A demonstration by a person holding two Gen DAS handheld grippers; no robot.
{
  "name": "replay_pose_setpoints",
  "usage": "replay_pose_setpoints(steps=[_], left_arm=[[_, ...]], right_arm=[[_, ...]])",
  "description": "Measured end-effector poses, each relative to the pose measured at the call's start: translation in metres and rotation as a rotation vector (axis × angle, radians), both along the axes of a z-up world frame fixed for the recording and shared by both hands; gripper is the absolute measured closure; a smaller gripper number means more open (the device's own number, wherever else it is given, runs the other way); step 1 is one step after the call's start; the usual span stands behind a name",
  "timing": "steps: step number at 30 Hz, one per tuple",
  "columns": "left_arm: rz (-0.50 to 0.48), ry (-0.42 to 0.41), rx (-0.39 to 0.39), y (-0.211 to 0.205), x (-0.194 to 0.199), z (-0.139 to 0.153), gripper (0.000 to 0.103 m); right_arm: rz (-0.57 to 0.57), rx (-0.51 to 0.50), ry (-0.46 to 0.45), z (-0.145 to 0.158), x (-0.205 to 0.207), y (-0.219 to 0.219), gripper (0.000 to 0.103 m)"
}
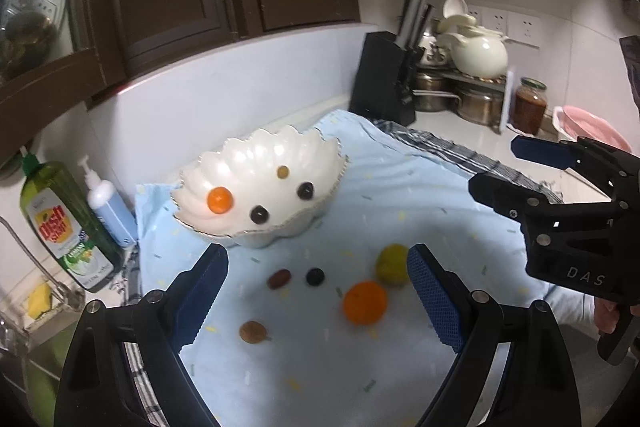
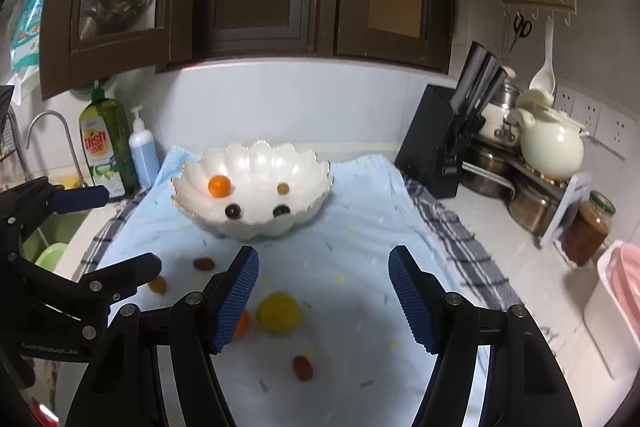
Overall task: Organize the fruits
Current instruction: 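Withdraw both open tools from the bowl back over the remaining fruits, then grasp the large orange with the left tool while the right tool grasps a red-brown date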
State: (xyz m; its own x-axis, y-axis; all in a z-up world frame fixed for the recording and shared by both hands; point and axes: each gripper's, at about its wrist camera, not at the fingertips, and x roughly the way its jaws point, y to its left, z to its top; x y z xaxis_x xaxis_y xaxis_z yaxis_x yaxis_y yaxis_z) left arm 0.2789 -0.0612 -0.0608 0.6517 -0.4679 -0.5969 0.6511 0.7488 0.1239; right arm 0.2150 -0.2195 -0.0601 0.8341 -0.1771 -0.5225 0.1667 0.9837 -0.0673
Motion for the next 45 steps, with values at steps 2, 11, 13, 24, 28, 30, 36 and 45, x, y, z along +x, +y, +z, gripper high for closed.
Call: replay_pose_setpoints(steps=[2, 11, 13, 24, 28, 30, 36, 45], left_arm=[[-0.012, 0.003, 0.003, -0.001, -0.002, -0.005, 0.011], [-0.068, 0.026, 0.010, -0.005, -0.004, -0.027, 0.012], [-0.081, 0.041, 0.016, -0.006, -0.002, -0.034, 0.013], [-0.140, 0.083, 0.056, -0.016, 0.010, -0.071, 0.018], [-0.163, 0.115, 0.074, -0.023, 0.018, -0.086, 0.023], [-0.167, 0.129, 0.076, -0.026, 0.023, -0.091, 0.024], [-0.197, 0.187, 0.085, -0.037, 0.031, -0.105, 0.028], [-0.200, 0.246, 0.081, -0.048, 0.041, -0.114, 0.039]], right_arm=[[-0.003, -0.001, 0.016, -0.006, -0.003, 0.002, 0.034], [-0.033, 0.023, 0.090, -0.034, -0.007, 0.002, 0.035], [-0.039, 0.024, 0.105, -0.040, -0.007, 0.003, 0.035], [-0.051, 0.041, 0.190, -0.079, -0.002, 0.005, 0.036], [-0.054, 0.055, 0.216, -0.095, 0.001, 0.004, 0.039], [-0.053, 0.059, 0.230, -0.101, 0.002, 0.004, 0.042], [-0.054, 0.087, 0.254, -0.117, 0.007, -0.001, 0.052], [-0.026, 0.120, 0.281, -0.132, 0.018, -0.001, 0.065]])
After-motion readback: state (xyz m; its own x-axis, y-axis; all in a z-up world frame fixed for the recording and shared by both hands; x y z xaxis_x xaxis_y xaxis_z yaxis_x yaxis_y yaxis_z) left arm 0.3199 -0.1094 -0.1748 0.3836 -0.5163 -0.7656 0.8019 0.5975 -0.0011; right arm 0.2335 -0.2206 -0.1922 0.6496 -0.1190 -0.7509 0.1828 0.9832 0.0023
